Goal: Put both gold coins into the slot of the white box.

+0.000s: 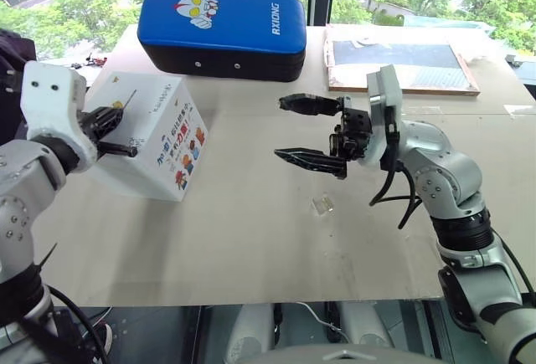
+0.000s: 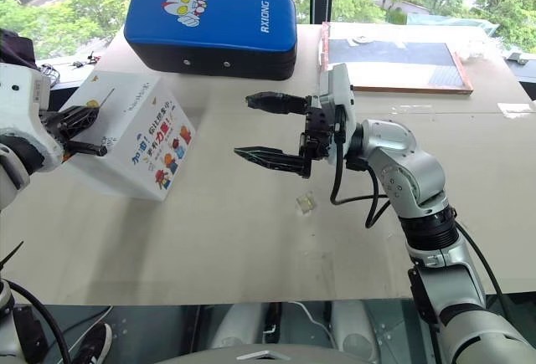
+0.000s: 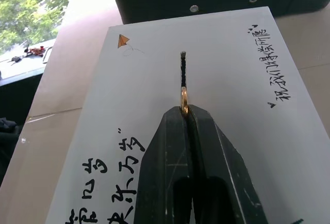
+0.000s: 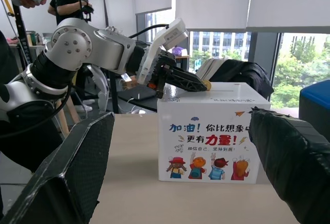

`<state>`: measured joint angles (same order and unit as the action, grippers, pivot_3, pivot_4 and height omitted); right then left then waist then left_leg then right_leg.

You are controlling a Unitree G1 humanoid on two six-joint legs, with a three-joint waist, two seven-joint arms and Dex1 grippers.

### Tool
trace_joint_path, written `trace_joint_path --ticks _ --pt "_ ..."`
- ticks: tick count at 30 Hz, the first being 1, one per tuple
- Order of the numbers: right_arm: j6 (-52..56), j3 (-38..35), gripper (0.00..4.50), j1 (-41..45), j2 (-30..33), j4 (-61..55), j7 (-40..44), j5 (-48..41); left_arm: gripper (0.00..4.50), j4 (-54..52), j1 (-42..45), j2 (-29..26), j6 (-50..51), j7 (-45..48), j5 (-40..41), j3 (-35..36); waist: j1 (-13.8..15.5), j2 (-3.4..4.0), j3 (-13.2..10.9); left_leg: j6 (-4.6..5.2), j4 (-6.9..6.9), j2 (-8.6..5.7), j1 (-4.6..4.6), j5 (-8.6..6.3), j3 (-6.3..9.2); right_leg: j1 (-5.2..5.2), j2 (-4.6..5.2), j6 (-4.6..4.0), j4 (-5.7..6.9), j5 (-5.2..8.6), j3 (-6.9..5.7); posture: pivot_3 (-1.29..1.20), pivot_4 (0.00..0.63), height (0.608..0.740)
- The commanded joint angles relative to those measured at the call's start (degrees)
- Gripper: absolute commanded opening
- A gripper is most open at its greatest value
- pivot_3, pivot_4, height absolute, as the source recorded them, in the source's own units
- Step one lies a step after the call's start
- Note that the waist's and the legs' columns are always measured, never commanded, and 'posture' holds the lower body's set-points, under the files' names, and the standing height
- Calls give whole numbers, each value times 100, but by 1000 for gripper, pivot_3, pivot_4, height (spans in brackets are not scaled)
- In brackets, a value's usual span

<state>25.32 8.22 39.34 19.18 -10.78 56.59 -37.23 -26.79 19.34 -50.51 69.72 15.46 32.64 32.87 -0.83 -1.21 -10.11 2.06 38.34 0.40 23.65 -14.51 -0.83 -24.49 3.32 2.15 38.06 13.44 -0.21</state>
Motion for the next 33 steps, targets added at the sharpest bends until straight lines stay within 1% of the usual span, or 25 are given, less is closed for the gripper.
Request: trace_joint_path --ticks 1,2,5,6,7,9,10,13,16,18,20,22,25,27,30,33 --pt "-111 -138 4500 134 -23 -151 -195 139 895 190 -70 27 53 -1 -112 13 1 1 1 -1 0 0 -1 0 0 0 0 -1 2 0 0 0 150 740" --pt "-129 -114 4500 133 -7 -136 -295 264 1212 205 -59 30 17 -5 -134 9 3 1 1 -1 0 0 -1 0 1 0 0 -1 2 0 -1 0 150 740" --pt "-43 -62 4500 136 47 -96 -553 538 2677 243 -17 48 -65 -15 -202 5 7 1 1 -2 0 -1 0 1 1 0 2 -1 2 -1 -1 0 150 740" --pt "-13 -52 4500 136 64 -94 -583 578 2802 247 -24 25 -101 -13 -242 -13 12 1 1 -4 0 -1 0 2 0 0 2 -1 2 -1 -1 0 150 740" --pt "51 -52 4500 134 75 -102 -631 602 3391 255 -21 14 -144 -15 -283 -25 16 1 1 -5 1 -3 1 3 1 0 5 -1 1 -1 -2 0 150 740" --pt "166 -67 4500 142 77 -120 -759 652 4149 279 29 41 -209 -28 -325 -14 22 0 2 -5 1 -6 2 3 1 0 10 -1 0 -1 -4 0 150 740" --pt "258 -86 4500 161 72 -128 -816 642 4454 288 63 55 -225 -12 -316 -14 22 0 2 -5 1 -7 2 3 1 0 12 -1 0 -1 -5 0 150 740" --pt "412 -116 4500 211 64 -142 -921 648 4454 295 88 33 -311 83 -305 -70 21 0 2 -5 1 -8 3 3 2 0 15 -1 0 -1 -6 0 150 740" --pt "669 -58 4500 50 226 -235 -1013 736 4454 191 413 187 -955 325 -124 26 31 -1 1 -5 0 -8 5 3 4 0 15 -1 0 -1 -9 0 150 740" --pt "855 152 4500 -226 549 -371 -959 956 4454 36 747 465 -1186 564 369 218 63 -11 3 -5 4 -8 17 3 15 0 17 -1 -6 -1 -22 0 150 740" --pt "849 377 4500 -601 873 -525 -1046 1346 4454 -231 925 790 -1153 857 1191 423 98 -26 13 -5 4 -12 22 3 19 1 25 -1 -14 -1 -28 0 150 740" --pt "798 477 4500 -889 1035 -602 -1048 1508 4454 -504 697 846 -973 1191 1837 479 79 -27 13 -4 3 -13 23 2 7 1 28 0 -22 -1 -17 0 150 740" --pt "867 450 4500 -1245 1108 -783 -1173 1594 4454 -1035 -179 527 -727 1815 2391 255 -56 -25 12 -4 -3 -13 17 2 -9 -6 22 1 -20 0 5 0 150 740" --pt "916 494 4500 -1502 1277 -992 -1174 1710 4454 -1272 -645 238 -653 2089 2596 98 -81 -25 12 -4 -6 -8 9 2 -4 -10 7 1 -11 1 17 0 150 740" --pt "1142 570 4500 -1663 1410 -1191 -1139 1706 4454 -1408 -1112 -221 -712 2419 2449 -256 -64 -22 9 2 0 1 8 -1 11 -7 -10 -2 -7 0 5 0 150 740" --pt "1274 754 3611 -1705 1485 -1250 -1159 1840 4500 -1308 -1341 -540 -952 2587 2117 -590 -44 -20 8 17 0 0 -4 -9 6 0 -23 -6 -4 0 8 0 150 740"
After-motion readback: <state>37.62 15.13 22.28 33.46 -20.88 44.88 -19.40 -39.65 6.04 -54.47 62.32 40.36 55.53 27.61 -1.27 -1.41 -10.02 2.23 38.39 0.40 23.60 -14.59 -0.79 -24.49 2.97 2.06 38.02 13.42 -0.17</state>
